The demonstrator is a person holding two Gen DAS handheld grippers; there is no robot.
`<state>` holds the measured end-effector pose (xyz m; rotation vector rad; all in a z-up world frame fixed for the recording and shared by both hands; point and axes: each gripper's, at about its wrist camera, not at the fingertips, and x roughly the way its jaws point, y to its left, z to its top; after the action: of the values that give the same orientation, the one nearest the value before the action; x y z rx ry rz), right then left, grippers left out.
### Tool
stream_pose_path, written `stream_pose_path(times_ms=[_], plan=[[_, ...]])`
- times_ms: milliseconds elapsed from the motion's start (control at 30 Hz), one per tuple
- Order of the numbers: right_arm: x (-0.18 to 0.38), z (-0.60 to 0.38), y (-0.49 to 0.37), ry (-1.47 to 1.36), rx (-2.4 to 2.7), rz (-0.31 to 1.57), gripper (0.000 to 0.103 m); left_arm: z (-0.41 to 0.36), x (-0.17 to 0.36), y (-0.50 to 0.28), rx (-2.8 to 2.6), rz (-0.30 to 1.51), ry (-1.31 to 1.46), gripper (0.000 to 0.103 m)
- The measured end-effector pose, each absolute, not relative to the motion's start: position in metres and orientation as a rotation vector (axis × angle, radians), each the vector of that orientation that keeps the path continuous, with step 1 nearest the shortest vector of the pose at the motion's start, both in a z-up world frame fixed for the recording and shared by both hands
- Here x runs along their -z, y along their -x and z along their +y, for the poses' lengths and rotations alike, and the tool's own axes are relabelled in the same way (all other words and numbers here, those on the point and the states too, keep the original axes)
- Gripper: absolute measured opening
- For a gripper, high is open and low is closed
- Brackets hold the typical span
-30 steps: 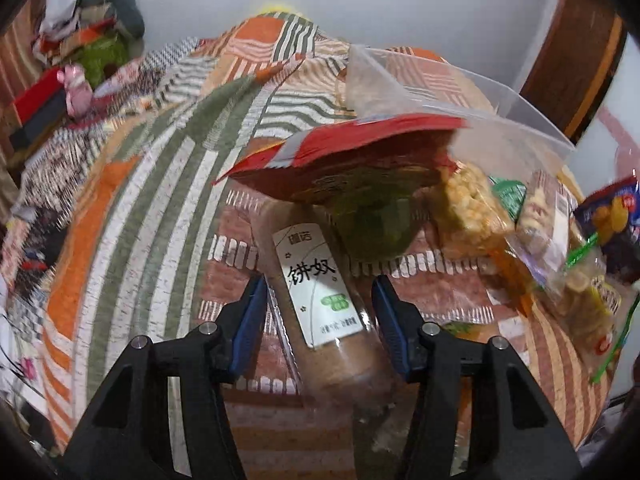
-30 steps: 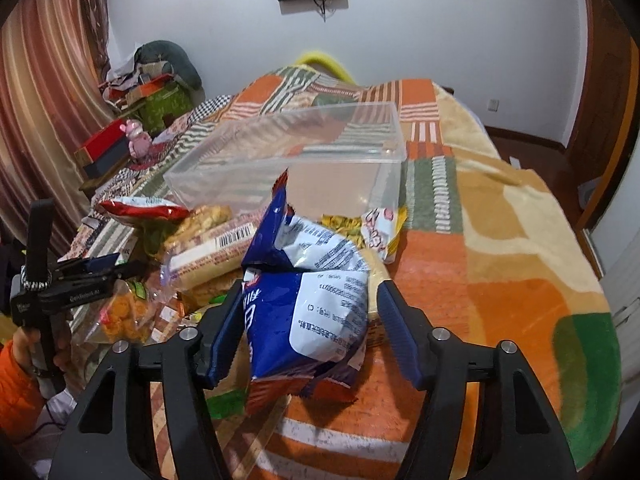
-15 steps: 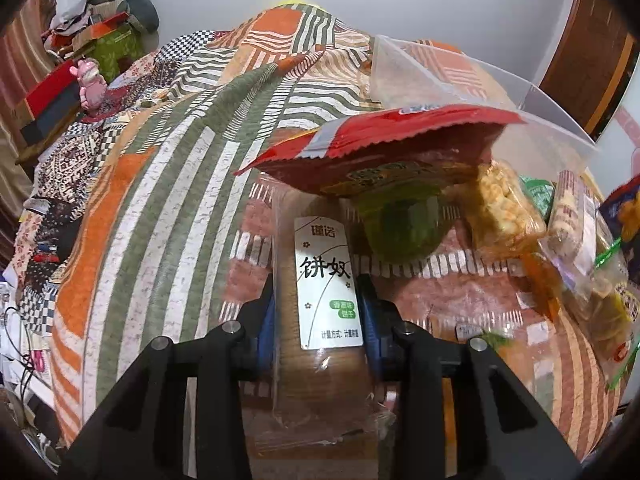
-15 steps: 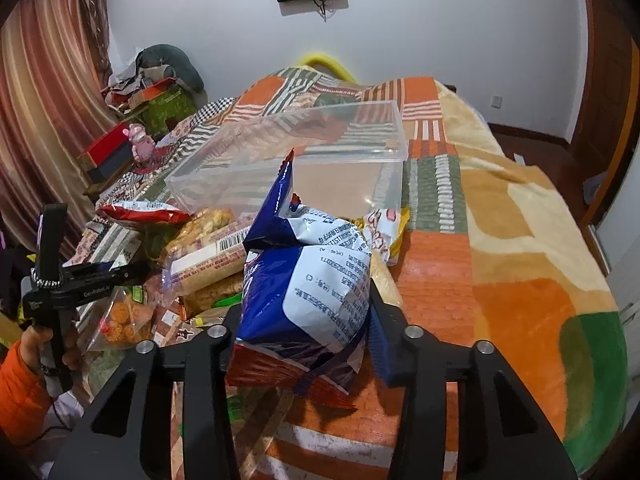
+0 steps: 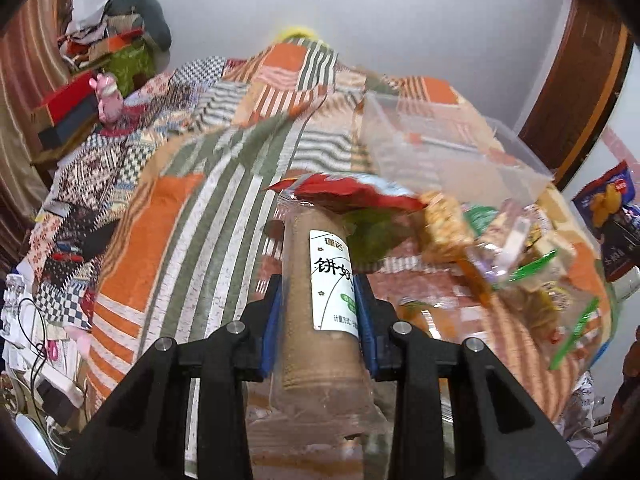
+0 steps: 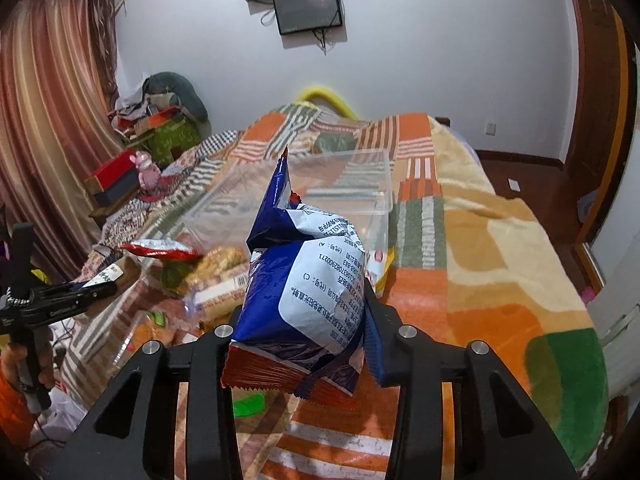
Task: Organize snacks
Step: 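Carry the biscuit roll into the clear box with the left tool while the right drops the blue bag in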
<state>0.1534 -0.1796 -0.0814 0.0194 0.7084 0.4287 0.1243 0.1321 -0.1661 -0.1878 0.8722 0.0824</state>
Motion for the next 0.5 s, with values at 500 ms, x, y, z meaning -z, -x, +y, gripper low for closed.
stream_pose_path(times_ms=[500], plan=[[0.049,-0.177,-0.166,-0.01,-0.429,0.595,0.036,0.092,0.095,-0.129,0.026,0.718,0.155,0.034]])
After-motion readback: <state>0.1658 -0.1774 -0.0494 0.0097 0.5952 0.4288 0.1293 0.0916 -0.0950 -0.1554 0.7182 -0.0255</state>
